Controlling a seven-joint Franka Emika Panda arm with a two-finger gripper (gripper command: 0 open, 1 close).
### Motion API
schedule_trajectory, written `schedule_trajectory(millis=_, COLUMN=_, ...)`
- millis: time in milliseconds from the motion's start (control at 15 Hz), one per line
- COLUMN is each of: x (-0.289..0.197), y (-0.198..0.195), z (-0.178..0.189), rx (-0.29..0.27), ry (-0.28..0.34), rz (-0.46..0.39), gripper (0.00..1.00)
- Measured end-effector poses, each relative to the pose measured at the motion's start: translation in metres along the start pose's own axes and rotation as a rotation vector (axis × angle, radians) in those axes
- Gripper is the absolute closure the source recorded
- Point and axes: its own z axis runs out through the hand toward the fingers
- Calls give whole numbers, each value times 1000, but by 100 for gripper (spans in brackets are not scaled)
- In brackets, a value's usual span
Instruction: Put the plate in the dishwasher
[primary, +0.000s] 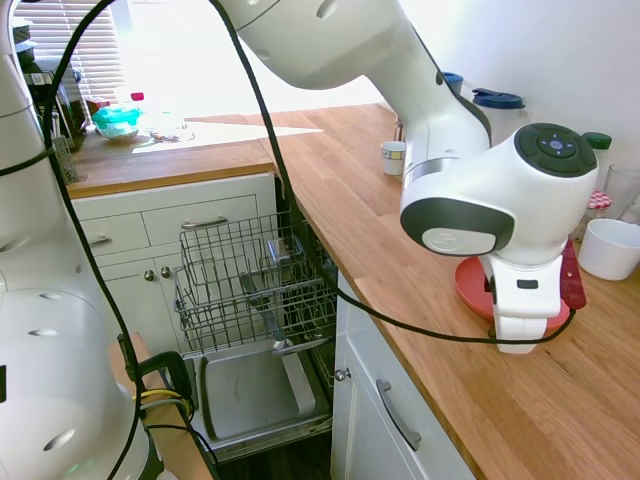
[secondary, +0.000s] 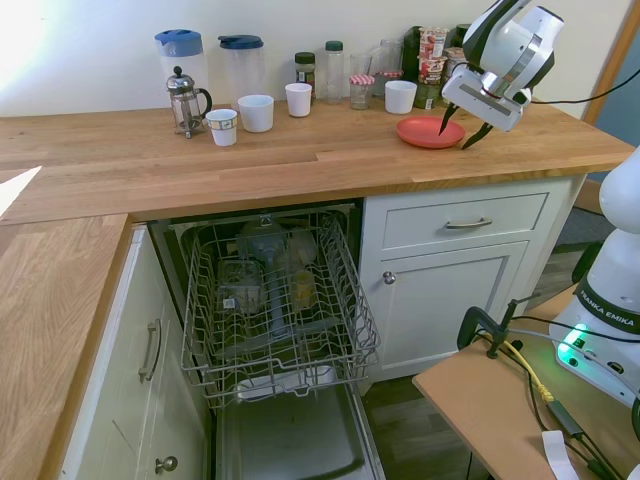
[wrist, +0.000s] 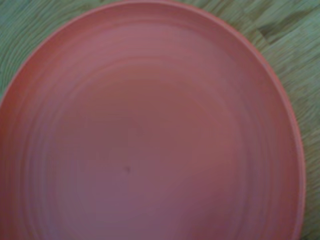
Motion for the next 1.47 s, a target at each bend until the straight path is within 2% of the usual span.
schedule_trajectory(millis=1067, x=18, y=5, z=15, rx=91, ry=-55, rz=41, gripper=100)
schedule_trajectory(millis=1333, x=15, y=5, z=16, rx=100, ry=-66, rz=22, gripper=100)
schedule_trajectory(millis=1467, x=1, y=-1, z=11, rx=108, ry=-95, rz=-30, gripper=100)
